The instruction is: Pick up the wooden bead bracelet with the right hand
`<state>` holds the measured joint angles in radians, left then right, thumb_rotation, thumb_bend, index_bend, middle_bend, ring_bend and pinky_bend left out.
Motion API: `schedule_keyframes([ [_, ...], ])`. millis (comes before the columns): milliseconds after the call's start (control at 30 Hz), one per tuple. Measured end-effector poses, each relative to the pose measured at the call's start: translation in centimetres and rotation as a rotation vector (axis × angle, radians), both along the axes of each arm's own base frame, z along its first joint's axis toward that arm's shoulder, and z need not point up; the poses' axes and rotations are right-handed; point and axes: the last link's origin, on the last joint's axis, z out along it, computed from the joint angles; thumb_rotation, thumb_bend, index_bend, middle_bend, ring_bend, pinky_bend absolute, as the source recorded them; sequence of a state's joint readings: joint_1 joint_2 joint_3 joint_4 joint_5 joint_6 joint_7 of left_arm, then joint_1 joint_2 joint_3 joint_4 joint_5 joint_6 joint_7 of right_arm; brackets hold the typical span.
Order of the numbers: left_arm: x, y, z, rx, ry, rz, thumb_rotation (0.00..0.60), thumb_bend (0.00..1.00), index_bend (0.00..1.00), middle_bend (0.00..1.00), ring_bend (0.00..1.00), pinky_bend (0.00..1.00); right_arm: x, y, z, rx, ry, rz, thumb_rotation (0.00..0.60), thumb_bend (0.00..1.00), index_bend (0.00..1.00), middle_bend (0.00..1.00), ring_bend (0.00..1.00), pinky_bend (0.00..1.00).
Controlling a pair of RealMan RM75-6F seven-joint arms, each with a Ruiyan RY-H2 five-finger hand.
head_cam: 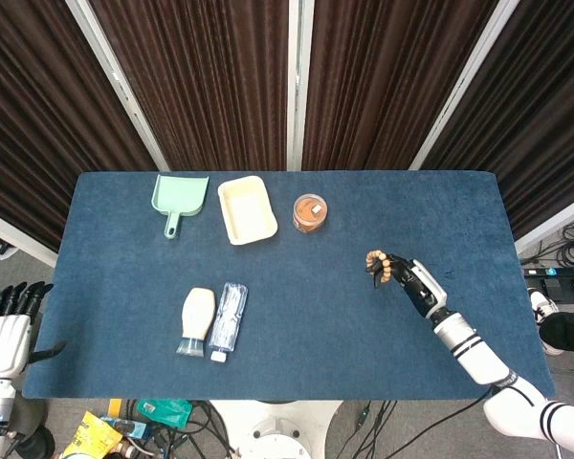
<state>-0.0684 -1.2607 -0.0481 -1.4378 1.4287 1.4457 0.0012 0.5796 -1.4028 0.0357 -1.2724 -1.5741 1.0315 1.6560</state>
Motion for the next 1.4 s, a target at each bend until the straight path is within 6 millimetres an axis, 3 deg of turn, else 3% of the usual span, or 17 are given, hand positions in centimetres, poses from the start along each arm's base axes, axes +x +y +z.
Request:
schedule_keyframes([
  [133, 0.02, -0.02, -0.02, -0.003, 0.002, 0.002, 0.600, 0.03, 0.14, 0.12, 0.04, 0.06, -0.16, 0.07, 0.03, 0.000, -0.009, -0.003, 0.134, 0.23, 0.41, 0.61, 0.27, 0.00],
  [433, 0.18, 0.10, 0.02, -0.002, 0.005, -0.002, 0.600, 0.03, 0.14, 0.12, 0.04, 0.06, -0.12, 0.07, 0.62, -0.006, -0.072, -0.020, 0.143, 0.25, 0.58, 0.65, 0.31, 0.00],
  [667, 0.20, 0.10, -0.04, -0.004, 0.005, -0.002, 0.600, 0.03, 0.14, 0.12, 0.04, 0.06, -0.44, 0.16, 0.68, 0.019, -0.162, -0.068, 0.145, 0.34, 0.63, 0.66, 0.32, 0.00],
  [833, 0.16, 0.02, -0.02, -0.002, 0.002, 0.001, 0.600, 0.03, 0.14, 0.12, 0.04, 0.06, -0.52, 0.09, 0.64, 0.019, -0.166, -0.069, 0.153, 0.51, 0.64, 0.66, 0.32, 0.00],
  [967, 0.13, 0.03, -0.06, -0.005, 0.002, 0.002, 0.600, 0.03, 0.14, 0.12, 0.04, 0.06, -0.56, 0.06, 0.65, 0.010, -0.151, -0.061, 0.274, 0.50, 0.64, 0.66, 0.32, 0.00],
  [1033, 0.12, 0.05, -0.07, -0.004, 0.002, 0.001, 0.600, 0.03, 0.14, 0.12, 0.04, 0.06, -0.57, 0.08, 0.66, 0.007, -0.145, -0.059, 0.302, 0.50, 0.64, 0.66, 0.32, 0.00],
  [1300, 0.07, 0.10, -0.10, -0.006, 0.002, 0.001, 0.600, 0.03, 0.14, 0.12, 0.04, 0.06, -0.54, -0.07, 0.81, 0.000, -0.137, -0.067, 0.318, 0.50, 0.64, 0.66, 0.32, 0.00],
  [1400, 0.06, 0.11, -0.08, -0.004, 0.001, 0.001, 0.600, 0.03, 0.14, 0.12, 0.04, 0.06, -0.50, -0.10, 0.83, -0.002, -0.136, -0.067, 0.319, 0.57, 0.64, 0.66, 0.32, 0.00],
])
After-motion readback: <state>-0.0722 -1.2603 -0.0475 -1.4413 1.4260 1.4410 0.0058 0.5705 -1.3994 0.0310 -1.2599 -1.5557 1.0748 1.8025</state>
